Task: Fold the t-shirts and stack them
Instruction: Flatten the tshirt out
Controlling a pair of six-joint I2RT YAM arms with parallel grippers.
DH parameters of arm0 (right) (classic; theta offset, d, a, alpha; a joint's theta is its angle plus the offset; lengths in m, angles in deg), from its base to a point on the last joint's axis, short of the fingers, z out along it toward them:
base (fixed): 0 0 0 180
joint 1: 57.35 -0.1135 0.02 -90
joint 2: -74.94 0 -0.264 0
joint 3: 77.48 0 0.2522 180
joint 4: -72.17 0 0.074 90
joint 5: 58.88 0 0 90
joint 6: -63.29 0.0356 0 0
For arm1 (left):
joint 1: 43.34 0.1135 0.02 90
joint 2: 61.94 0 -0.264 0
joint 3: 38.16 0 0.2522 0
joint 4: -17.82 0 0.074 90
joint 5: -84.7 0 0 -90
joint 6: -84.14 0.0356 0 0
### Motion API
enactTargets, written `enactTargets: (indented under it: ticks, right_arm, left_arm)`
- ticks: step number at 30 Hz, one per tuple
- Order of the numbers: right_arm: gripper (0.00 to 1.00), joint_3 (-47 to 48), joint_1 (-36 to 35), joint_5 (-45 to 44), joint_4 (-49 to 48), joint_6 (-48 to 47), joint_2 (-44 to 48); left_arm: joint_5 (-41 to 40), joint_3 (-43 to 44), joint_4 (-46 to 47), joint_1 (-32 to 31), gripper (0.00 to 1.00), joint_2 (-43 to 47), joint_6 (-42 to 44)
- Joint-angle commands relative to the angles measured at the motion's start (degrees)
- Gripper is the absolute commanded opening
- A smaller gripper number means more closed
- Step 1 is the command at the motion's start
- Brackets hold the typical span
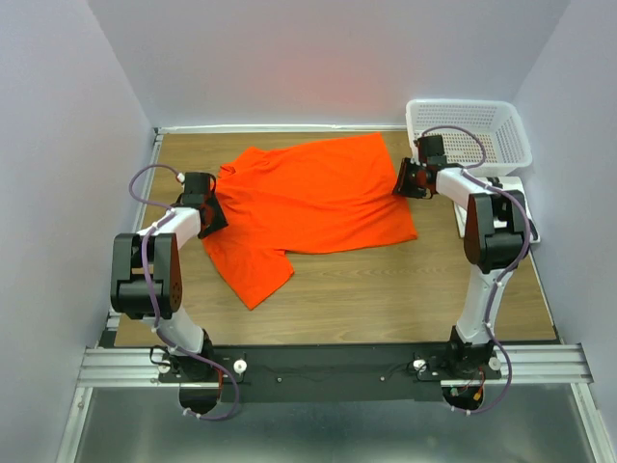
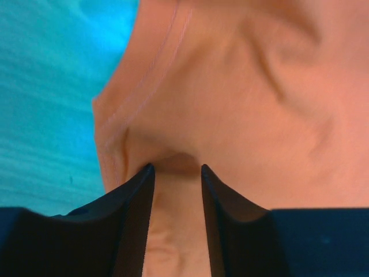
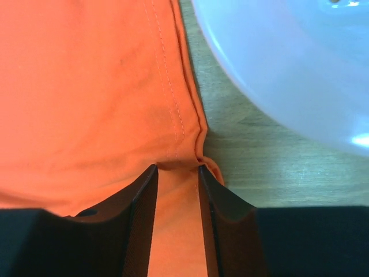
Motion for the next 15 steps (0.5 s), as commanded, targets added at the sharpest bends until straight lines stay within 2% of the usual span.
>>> enactTargets:
  ticks: [1,5,7,11,15]
  right_arm:
    - [0.45,0.4,0.4,-1.1,2.7,-1.4,4.7]
    - [0.50,-4.7,-0.1,3.4,4.0,-0.1,12.9]
    - [0.50,-8.7,-1.2,5.5,4.0,0.6,15.8]
    - [0.50,-15.2,-6.7,6.6,4.0,1.7,21.4]
    - [0.50,-20.8,-8.9,7.7,3.9,3.3,25.4]
  left_arm:
    - [-3.0,5.0,-1.7,0.5,0.52,0.1,0.9]
    - [-3.4,4.5,-4.4,-0.2,0.60,5.8,0.3]
    - [-3.6,2.6,-5.1,-0.3,0.60,11.1,-0.6]
    - [-2.3,-4.5,-6.2,-4.4,0.59,19.5,-3.2]
    - [-1.2,-10.3,-4.9,-6.1,0.58,22.0,-4.9]
